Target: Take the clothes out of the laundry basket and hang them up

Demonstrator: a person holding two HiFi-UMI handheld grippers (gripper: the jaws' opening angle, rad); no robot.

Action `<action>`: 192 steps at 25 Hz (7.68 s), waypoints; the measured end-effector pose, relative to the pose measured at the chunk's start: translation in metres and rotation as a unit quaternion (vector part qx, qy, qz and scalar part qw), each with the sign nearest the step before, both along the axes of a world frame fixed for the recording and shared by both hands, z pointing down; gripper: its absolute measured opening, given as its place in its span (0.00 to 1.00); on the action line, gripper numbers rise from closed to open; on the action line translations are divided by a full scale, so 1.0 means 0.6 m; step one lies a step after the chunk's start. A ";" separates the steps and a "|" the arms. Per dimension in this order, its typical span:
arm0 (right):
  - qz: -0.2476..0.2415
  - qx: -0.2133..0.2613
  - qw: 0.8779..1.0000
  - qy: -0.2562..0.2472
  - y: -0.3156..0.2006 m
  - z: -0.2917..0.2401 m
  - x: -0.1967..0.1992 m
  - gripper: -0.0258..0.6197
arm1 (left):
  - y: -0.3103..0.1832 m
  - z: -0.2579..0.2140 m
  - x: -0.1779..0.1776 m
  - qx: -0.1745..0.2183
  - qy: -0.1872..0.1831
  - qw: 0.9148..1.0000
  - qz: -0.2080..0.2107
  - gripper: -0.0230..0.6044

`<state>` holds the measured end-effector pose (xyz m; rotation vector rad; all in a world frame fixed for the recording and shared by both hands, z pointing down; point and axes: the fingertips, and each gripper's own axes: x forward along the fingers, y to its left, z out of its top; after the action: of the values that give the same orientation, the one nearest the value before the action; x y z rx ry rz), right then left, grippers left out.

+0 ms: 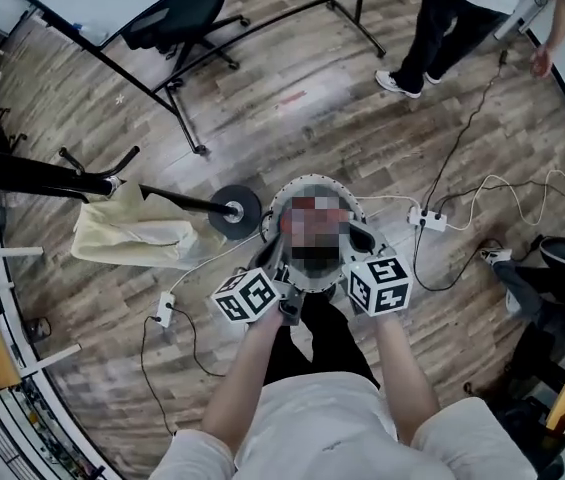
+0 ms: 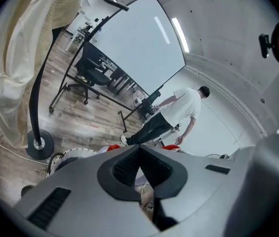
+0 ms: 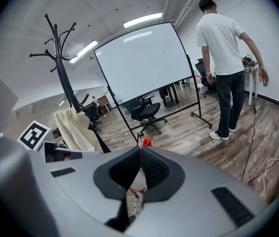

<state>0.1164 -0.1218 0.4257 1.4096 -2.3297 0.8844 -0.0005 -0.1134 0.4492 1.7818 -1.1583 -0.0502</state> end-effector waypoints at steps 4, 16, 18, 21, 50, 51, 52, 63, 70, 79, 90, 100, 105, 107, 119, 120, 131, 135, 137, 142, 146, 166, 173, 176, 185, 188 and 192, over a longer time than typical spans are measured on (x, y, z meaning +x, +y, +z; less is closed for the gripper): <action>-0.008 0.031 0.999 0.001 -0.016 -0.067 -0.019 0.06 | -0.015 -0.063 -0.020 0.031 0.004 0.999 -0.005 0.07; -0.041 0.148 0.988 -0.007 -0.051 -0.294 -0.140 0.06 | -0.036 -0.282 -0.137 0.146 0.049 0.987 -0.047 0.06; -0.048 0.164 0.985 -0.006 -0.049 -0.321 -0.159 0.05 | -0.032 -0.309 -0.160 0.161 0.051 0.984 -0.055 0.07; -0.059 0.186 0.981 -0.009 -0.051 -0.359 -0.193 0.06 | -0.028 -0.346 -0.192 0.181 0.055 0.980 -0.067 0.06; -0.172 0.432 0.884 -0.045 -0.036 -0.776 -0.424 0.06 | 0.013 -0.774 -0.418 0.421 0.002 0.899 -0.122 0.06; -0.175 0.438 0.880 -0.047 -0.035 -0.792 -0.430 0.06 | 0.015 -0.790 -0.425 0.428 0.000 0.895 -0.123 0.07; -0.176 0.445 0.877 -0.049 -0.036 -0.807 -0.435 0.06 | 0.016 -0.806 -0.431 0.436 -0.004 0.891 -0.124 0.07; -0.173 0.502 0.846 -0.048 -0.048 -0.917 -0.474 0.06 | 0.014 -0.930 -0.468 0.500 -0.057 0.854 -0.128 0.06; -0.153 0.500 0.852 -0.032 -0.095 -0.932 -0.490 0.06 | -0.023 -0.958 -0.489 0.505 -0.097 0.848 -0.124 0.07; -0.157 0.502 0.850 0.005 -0.163 -0.931 -0.525 0.06 | -0.075 -0.960 -0.518 0.500 -0.099 0.848 -0.143 0.07; -0.175 0.469 0.865 0.021 -0.231 -0.868 -0.557 0.06 | -0.124 -0.918 -0.535 0.474 -0.131 0.855 -0.163 0.07; -0.209 0.417 0.885 0.011 -0.240 -0.773 -0.600 0.06 | -0.136 -0.853 -0.563 0.443 -0.132 0.870 -0.173 0.07; -0.219 0.397 0.891 0.006 -0.241 -0.743 -0.600 0.06 | -0.143 -0.826 -0.561 0.431 -0.126 0.877 -0.170 0.07; -0.222 0.392 0.893 0.006 -0.241 -0.735 -0.598 0.06 | -0.145 -0.817 -0.558 0.428 -0.126 0.879 -0.167 0.07; -0.235 0.362 0.902 0.000 -0.219 -0.710 -0.600 0.07 | -0.140 -0.795 -0.546 0.422 -0.118 0.885 -0.156 0.07; -0.235 0.361 0.902 0.000 -0.216 -0.710 -0.598 0.07 | -0.138 -0.793 -0.545 0.422 -0.116 0.886 -0.155 0.07; -0.200 0.363 0.910 -0.016 -0.195 -0.717 -0.571 0.15 | -0.114 -0.791 -0.544 0.447 -0.085 0.882 -0.126 0.07; -0.186 0.360 0.914 -0.023 -0.195 -0.722 -0.563 0.20 | -0.114 -0.792 -0.540 0.448 -0.078 0.884 -0.110 0.18; -0.178 0.359 0.916 -0.021 -0.194 -0.719 -0.557 0.20 | -0.113 -0.787 -0.538 0.447 -0.075 0.886 -0.103 0.18; -0.156 0.360 0.920 -0.016 -0.185 -0.721 -0.539 0.19 | -0.106 -0.783 -0.538 0.446 -0.073 0.888 -0.088 0.18; -0.136 0.363 0.922 -0.010 -0.167 -0.722 -0.523 0.19 | -0.094 -0.786 -0.535 0.450 -0.072 0.887 -0.073 0.18; -0.083 0.342 0.936 0.002 -0.054 -0.652 -0.394 0.15 | 0.001 -0.736 -0.448 0.459 -0.124 0.879 -0.033 0.18; -0.092 0.339 0.936 0.008 -0.001 -0.633 -0.334 0.13 | 0.044 -0.723 -0.376 0.456 -0.138 0.879 -0.031 0.18; -0.096 0.341 0.935 0.016 0.024 -0.626 -0.310 0.12 | 0.059 -0.712 -0.340 0.452 -0.139 0.881 -0.028 0.17; -0.099 0.338 0.936 0.021 0.102 -0.606 -0.231 0.10 | 0.116 -0.692 -0.226 0.448 -0.150 0.881 -0.007 0.13; -0.092 0.333 0.938 0.023 0.127 -0.592 -0.198 0.09 | 0.132 -0.672 -0.188 0.442 -0.150 0.884 0.003 0.12; -0.087 0.330 0.939 0.027 0.160 -0.578 -0.158 0.07 | 0.154 -0.651 -0.142 0.438 -0.157 0.885 0.018 0.11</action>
<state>0.0215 -0.0255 0.0789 1.3720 -2.7864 -0.0132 -0.0855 -0.0209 0.0586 2.6823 -1.4620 -0.3174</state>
